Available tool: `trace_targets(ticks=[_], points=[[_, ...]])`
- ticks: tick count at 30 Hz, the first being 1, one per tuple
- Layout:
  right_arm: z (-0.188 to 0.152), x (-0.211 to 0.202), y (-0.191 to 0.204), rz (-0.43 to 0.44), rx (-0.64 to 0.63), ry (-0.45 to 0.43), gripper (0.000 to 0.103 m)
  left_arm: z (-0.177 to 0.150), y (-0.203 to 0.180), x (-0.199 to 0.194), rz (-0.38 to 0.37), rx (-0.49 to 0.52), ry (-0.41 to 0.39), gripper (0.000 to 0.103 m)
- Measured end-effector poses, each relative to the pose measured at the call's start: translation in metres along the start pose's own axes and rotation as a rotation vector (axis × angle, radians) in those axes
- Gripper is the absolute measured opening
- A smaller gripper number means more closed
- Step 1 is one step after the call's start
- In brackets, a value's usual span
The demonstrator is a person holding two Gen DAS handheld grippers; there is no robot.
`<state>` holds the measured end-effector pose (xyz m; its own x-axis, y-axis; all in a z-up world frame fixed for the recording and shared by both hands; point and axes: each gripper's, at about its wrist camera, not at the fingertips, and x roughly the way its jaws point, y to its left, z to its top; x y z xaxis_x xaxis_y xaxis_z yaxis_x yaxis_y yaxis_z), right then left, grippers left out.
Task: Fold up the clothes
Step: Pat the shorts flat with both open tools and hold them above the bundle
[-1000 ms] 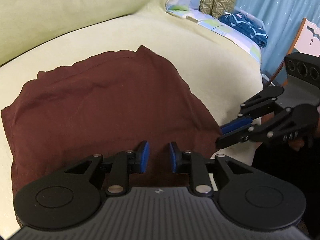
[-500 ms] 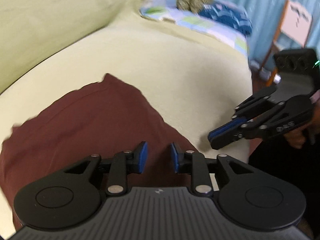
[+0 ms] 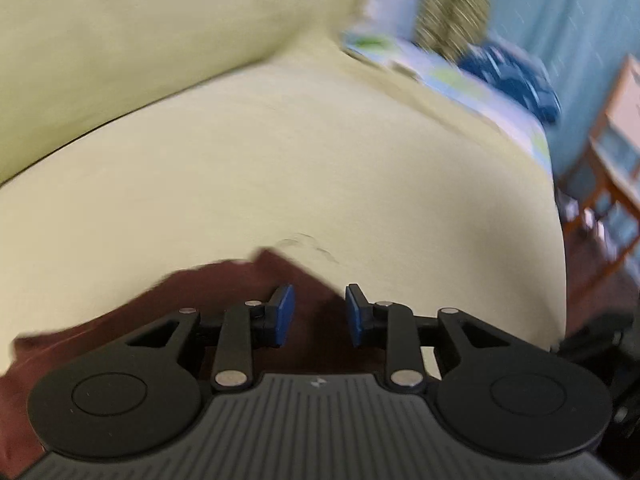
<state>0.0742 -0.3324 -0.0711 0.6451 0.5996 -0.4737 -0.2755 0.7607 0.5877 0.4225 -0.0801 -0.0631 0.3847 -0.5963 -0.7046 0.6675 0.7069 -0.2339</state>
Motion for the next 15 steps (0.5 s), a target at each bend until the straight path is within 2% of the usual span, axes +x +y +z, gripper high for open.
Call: trace_targets(ticks=[2,5,7,9,11,13,14,15], points=[[-0.001,0.000,0.004,0.006,-0.026,-0.005,0.018,-0.007,0.009,-0.029,0.039,-0.004,-0.033,0.041],[-0.001,0.001,0.010,0.006,-0.060,-0.005,0.020,-0.026,0.014,-0.067,0.107,0.042,-0.024,0.041],[0.000,0.002,0.014,-0.001,-0.079,-0.003,0.020,-0.053,0.012,-0.097,0.136,0.085,-0.001,0.041],[0.000,0.005,0.022,-0.009,-0.108,0.005,0.020,-0.080,0.006,-0.116,0.143,0.102,0.028,0.041],[-0.001,0.011,0.035,-0.015,-0.141,0.018,0.020,-0.105,0.003,-0.126,0.183,0.119,0.056,0.041],[-0.001,0.017,0.048,-0.015,-0.174,0.035,0.020,-0.135,0.006,-0.133,0.230,0.094,0.076,0.045],[-0.001,0.021,0.056,-0.014,-0.194,0.045,0.020,-0.143,0.008,-0.138,0.231,0.065,0.059,0.045],[-0.001,0.027,0.066,-0.014,-0.224,0.056,0.020,-0.156,0.017,-0.146,0.219,-0.009,0.019,0.046]])
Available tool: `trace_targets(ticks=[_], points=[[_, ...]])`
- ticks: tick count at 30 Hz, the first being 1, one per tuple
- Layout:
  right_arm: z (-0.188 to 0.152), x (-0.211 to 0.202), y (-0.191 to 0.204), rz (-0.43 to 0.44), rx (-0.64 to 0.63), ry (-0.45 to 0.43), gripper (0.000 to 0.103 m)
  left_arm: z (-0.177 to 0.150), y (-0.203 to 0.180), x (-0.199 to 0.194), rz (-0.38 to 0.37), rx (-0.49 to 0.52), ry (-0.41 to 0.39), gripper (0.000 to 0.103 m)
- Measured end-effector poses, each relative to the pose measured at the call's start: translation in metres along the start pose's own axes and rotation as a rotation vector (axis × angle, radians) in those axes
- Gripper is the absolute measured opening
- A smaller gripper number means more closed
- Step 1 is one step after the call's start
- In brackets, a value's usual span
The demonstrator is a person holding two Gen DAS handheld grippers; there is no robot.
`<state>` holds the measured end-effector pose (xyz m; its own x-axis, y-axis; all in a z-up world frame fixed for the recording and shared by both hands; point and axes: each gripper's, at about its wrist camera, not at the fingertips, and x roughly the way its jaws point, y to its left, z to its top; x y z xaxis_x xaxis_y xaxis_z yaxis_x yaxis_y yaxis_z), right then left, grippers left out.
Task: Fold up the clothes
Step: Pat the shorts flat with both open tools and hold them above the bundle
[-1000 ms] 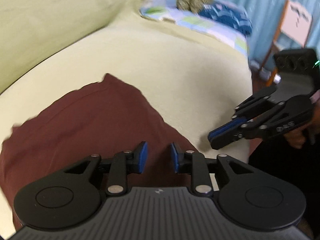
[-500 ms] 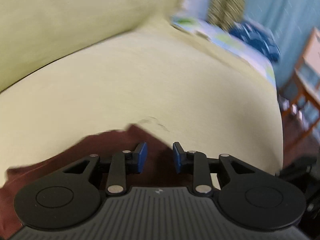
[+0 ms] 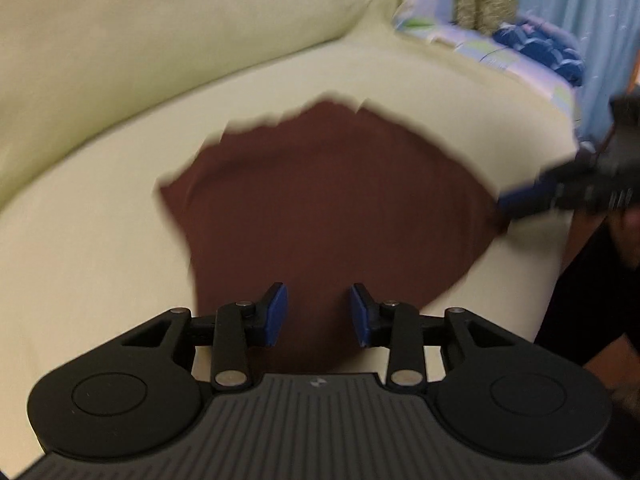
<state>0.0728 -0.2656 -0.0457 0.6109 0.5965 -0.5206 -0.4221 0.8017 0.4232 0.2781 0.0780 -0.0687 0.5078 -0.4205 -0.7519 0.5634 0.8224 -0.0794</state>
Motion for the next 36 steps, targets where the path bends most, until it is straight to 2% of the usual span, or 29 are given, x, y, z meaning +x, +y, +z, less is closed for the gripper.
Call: trace_targets(ticks=[1,4,7,11,17,31,36], points=[[0.004,0.007,0.009,0.001,-0.031,0.012,0.020,-0.008,0.008,-0.005,-0.009,-0.062,-0.019,0.046],[0.011,0.023,0.026,-0.014,-0.091,0.047,0.022,-0.019,0.011,-0.011,-0.009,-0.113,-0.055,0.046],[0.014,0.043,0.030,-0.104,-0.133,0.131,0.021,-0.021,0.006,-0.011,0.005,-0.116,-0.062,0.045],[0.013,0.045,0.023,-0.133,-0.121,0.155,0.015,-0.017,0.000,-0.008,0.036,-0.159,-0.052,0.045],[0.010,0.046,0.032,-0.186,-0.174,0.197,0.015,-0.020,0.002,-0.003,0.055,-0.201,-0.045,0.045],[0.011,0.050,0.044,-0.255,-0.175,0.250,0.015,-0.021,0.003,-0.001,0.058,-0.232,-0.054,0.045],[0.014,0.047,0.049,-0.280,-0.170,0.276,0.015,-0.028,0.009,-0.015,0.060,-0.288,-0.096,0.044]])
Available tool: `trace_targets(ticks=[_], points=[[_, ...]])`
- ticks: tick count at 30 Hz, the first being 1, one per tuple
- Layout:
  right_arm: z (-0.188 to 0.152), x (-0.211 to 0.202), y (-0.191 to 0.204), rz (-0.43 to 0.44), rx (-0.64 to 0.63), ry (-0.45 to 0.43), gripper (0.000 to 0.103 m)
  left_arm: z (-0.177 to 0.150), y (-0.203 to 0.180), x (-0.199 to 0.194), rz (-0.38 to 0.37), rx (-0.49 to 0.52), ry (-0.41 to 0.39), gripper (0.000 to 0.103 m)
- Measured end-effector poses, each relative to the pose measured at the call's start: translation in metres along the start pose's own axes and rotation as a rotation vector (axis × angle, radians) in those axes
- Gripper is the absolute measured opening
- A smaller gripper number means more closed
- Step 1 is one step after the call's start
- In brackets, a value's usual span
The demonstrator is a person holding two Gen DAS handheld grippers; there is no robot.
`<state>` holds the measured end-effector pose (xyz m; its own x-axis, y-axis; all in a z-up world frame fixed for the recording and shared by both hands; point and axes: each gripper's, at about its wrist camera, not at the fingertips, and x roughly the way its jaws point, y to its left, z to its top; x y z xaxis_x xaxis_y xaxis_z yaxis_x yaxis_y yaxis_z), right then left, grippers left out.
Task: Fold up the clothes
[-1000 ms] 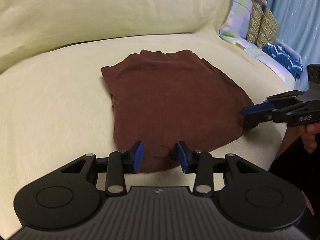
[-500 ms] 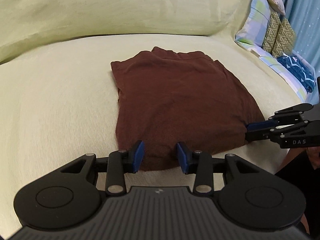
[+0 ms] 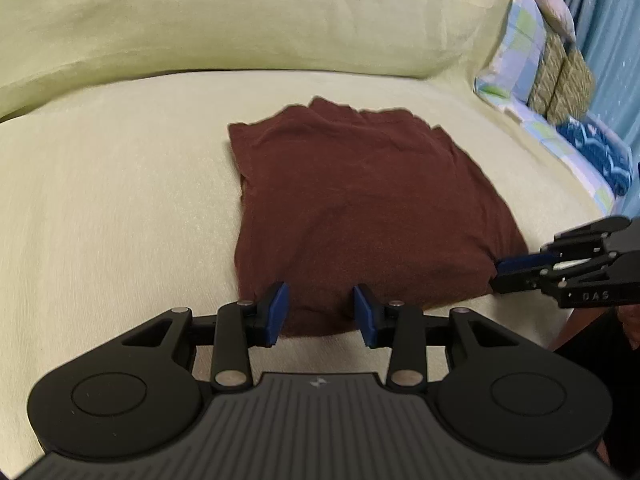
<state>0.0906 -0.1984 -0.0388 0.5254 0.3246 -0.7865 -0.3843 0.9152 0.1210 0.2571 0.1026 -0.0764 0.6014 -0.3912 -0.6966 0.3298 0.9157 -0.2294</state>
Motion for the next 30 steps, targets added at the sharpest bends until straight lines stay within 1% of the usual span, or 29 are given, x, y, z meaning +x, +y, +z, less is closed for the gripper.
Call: trace_targets(ticks=[2,3,5,8,11,12,16,17,19,21,23,24,28,30], points=[[0.005,-0.007,0.003,-0.006,-0.005,-0.011,0.021,-0.004,0.006,-0.003,0.016,-0.030,-0.008,0.044],[0.008,-0.010,0.004,-0.008,-0.009,-0.022,0.022,-0.008,0.011,-0.004,0.031,-0.062,-0.010,0.041],[0.015,-0.012,0.005,0.001,-0.016,-0.038,0.022,-0.014,0.019,-0.004,0.028,-0.110,-0.008,0.041],[0.041,-0.010,0.012,0.036,-0.068,-0.056,0.023,-0.022,0.029,0.002,0.015,-0.176,0.005,0.041],[0.071,-0.002,0.021,0.062,-0.145,-0.061,0.029,-0.026,0.043,0.006,-0.036,-0.279,-0.017,0.041],[0.086,0.004,0.026,0.074,-0.182,-0.059,0.030,-0.026,0.050,0.007,-0.058,-0.328,-0.025,0.041],[0.130,0.027,0.039,0.084,-0.295,-0.044,0.031,-0.015,0.064,0.004,-0.087,-0.367,-0.044,0.042],[0.135,0.032,0.041,0.084,-0.307,-0.042,0.032,-0.011,0.066,0.004,-0.090,-0.366,-0.046,0.042],[0.149,0.044,0.044,0.085,-0.332,-0.031,0.033,0.006,0.078,0.007,-0.110,-0.359,-0.054,0.042],[0.153,0.051,0.046,0.081,-0.347,-0.025,0.035,0.026,0.089,0.014,-0.137,-0.336,-0.060,0.042],[0.151,0.056,0.047,0.085,-0.344,-0.019,0.036,0.043,0.098,0.028,-0.166,-0.294,-0.042,0.042],[0.148,0.057,0.047,0.088,-0.334,-0.021,0.036,0.055,0.103,0.042,-0.181,-0.263,-0.028,0.042],[0.135,0.052,0.041,0.106,-0.263,-0.052,0.038,0.091,0.110,0.083,-0.206,-0.168,0.018,0.042],[0.128,0.046,0.035,0.112,-0.220,-0.068,0.039,0.103,0.112,0.099,-0.226,-0.148,0.044,0.042]])
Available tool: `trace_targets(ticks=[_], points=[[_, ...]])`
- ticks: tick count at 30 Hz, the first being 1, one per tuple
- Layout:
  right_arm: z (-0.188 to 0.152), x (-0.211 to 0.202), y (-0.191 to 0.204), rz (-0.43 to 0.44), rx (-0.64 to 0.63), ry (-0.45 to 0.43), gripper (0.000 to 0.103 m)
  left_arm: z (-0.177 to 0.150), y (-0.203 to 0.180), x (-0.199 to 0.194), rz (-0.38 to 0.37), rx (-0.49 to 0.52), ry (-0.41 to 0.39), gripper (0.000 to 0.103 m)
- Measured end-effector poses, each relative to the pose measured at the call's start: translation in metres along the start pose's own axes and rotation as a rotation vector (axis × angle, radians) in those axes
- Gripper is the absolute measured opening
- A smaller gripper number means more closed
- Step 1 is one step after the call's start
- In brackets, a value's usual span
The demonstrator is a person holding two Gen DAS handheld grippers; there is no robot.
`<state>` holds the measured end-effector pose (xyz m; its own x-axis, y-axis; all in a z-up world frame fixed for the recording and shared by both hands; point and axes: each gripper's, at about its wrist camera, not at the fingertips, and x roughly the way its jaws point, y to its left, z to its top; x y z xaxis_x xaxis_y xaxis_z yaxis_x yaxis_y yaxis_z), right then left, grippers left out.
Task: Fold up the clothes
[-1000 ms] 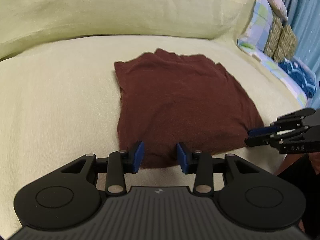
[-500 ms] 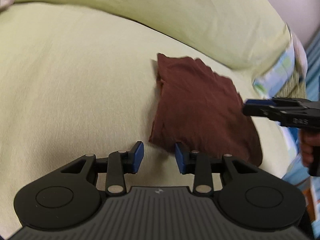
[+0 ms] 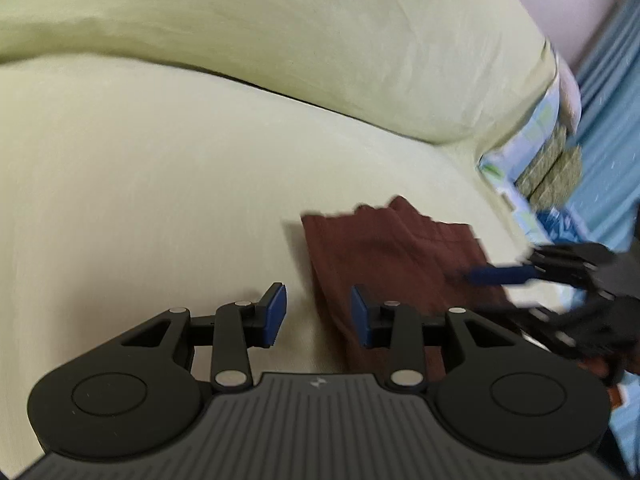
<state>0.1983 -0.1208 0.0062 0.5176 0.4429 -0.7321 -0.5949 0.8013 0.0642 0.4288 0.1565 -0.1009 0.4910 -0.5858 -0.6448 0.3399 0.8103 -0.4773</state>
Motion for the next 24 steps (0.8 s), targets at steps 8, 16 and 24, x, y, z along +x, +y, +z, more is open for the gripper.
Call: trace_targets(ticks=[8,16,24], points=[[-0.025,-0.011,-0.013,-0.022,0.096,-0.012,0.040,-0.003,-0.025,0.007,-0.037,0.100,-0.044,0.000],[-0.047,-0.017,-0.024,-0.055,0.206,-0.037,0.043,-0.040,-0.069,-0.011,-0.052,0.231,-0.065,0.000],[-0.053,-0.022,-0.022,-0.056,0.222,-0.049,0.046,-0.011,-0.021,-0.001,0.031,0.040,-0.047,0.030]])
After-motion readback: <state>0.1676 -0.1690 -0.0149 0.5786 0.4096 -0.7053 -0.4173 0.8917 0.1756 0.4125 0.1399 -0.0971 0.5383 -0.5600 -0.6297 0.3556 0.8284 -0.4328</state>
